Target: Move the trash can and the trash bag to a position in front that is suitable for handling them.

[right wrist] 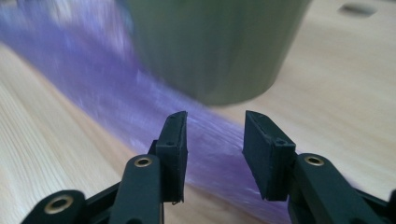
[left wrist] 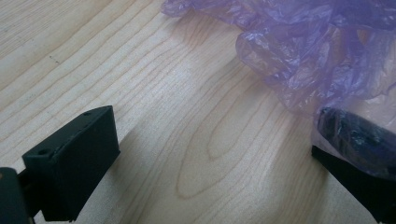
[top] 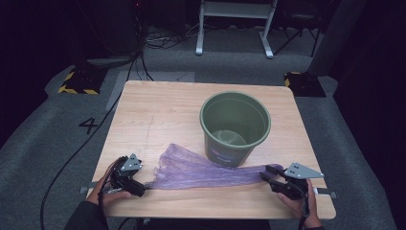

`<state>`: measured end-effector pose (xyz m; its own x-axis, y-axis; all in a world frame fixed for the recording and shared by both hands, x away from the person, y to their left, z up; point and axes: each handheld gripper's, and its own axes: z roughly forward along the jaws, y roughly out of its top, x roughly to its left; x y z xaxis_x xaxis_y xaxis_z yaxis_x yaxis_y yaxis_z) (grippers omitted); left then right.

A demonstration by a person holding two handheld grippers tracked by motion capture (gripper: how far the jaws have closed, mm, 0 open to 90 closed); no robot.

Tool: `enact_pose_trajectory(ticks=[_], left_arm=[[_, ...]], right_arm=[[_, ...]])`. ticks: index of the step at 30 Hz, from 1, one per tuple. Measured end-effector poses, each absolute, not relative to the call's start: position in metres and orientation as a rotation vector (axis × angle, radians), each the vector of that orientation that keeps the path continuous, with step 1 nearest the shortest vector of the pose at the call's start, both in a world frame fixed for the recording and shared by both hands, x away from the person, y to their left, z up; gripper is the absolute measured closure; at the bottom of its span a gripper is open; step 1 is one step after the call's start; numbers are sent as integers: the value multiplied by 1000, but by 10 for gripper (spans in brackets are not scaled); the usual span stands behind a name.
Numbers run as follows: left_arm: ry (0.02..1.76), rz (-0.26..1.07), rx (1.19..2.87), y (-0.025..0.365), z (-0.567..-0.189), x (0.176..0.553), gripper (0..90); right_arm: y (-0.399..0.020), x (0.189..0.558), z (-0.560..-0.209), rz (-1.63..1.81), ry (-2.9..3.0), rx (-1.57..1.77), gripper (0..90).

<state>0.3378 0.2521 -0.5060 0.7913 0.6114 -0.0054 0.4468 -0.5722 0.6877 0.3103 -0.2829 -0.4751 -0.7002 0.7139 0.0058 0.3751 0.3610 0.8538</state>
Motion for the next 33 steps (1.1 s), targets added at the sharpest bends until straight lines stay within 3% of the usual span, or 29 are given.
enact_pose_trajectory(ticks=[8, 12, 15, 17, 25, 31, 33], left_arm=[[784, 303, 2279, 251, -506, 337, 3], [802, 297, 2306, 245, -502, 336, 19], [758, 288, 2308, 242, -498, 333, 162], [761, 294, 2311, 240, -499, 333, 151], [779, 286, 2287, 237, -500, 334, 153], [761, 258, 2247, 224, -494, 335, 163], [762, 251, 2230, 221, -492, 334, 162]], right_arm=[[-283, 340, -496, 1111, 2270, 1077, 729], [-287, 349, -499, 1041, 2261, 1085, 733], [-293, 357, -501, 1021, 2248, 1092, 732], [-298, 362, -501, 1005, 2223, 1098, 727], [-305, 383, -501, 1016, 2145, 1158, 684], [-303, 379, -494, 1075, 2092, 1193, 500], [-303, 378, -493, 1093, 2085, 1197, 475]])
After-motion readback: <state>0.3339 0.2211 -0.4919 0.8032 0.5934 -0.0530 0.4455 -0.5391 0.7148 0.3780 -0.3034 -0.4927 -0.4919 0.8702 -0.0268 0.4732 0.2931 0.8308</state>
